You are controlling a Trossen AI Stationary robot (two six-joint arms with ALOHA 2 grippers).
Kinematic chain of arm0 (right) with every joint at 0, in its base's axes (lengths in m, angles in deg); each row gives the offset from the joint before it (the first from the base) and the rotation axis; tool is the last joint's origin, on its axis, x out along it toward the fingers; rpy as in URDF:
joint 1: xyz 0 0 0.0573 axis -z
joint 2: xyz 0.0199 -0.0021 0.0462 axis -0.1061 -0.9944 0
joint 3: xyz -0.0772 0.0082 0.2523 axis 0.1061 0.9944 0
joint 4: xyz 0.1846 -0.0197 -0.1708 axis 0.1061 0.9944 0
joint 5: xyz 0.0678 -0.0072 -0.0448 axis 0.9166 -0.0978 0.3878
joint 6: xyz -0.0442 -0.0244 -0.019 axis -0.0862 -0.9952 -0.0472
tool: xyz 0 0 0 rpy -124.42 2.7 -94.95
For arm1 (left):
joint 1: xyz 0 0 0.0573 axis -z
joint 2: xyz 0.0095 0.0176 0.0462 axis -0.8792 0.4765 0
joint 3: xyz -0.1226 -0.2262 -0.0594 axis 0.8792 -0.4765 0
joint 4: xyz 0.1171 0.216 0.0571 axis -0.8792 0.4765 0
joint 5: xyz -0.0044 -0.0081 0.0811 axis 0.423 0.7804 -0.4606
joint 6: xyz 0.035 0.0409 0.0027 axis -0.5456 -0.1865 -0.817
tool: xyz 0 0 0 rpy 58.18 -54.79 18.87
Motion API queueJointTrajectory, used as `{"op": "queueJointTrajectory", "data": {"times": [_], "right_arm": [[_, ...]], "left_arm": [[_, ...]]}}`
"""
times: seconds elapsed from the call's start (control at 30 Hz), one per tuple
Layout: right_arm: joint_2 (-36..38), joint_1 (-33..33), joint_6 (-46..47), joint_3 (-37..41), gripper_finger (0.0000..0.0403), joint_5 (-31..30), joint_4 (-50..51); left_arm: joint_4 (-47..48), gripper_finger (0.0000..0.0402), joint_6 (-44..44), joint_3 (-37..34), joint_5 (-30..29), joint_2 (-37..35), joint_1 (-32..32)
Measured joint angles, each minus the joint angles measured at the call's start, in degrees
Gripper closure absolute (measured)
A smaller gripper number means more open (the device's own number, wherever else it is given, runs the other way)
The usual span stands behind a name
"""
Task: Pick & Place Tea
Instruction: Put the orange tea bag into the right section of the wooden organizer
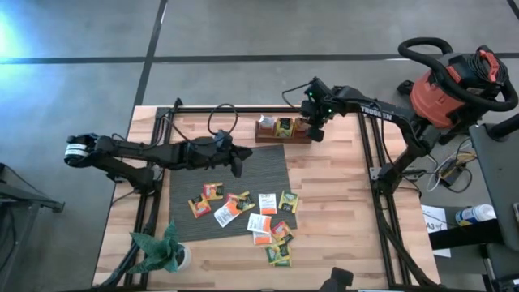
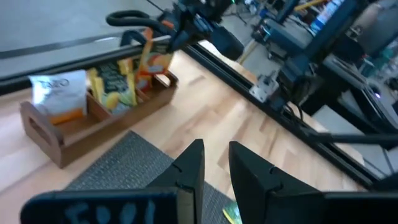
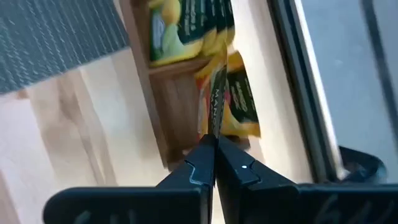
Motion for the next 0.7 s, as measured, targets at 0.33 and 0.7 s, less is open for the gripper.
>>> {"op": "queueJointTrajectory", "data": {"times": [0.33,0.7], "right_arm": [[-0.61,1.17,-7.80,1.63,0.0394,-0.09,-3.90],[-4.44,1.49,-12.15,1.63,0.0394,-0.20,-3.86]], "left_arm": [[-0.71,0.0333,0.13,0.00,-0.06,0.02,-2.44],[-0.69,0.0333,0.13,0.00,-0.28,0.02,-3.23]]}}
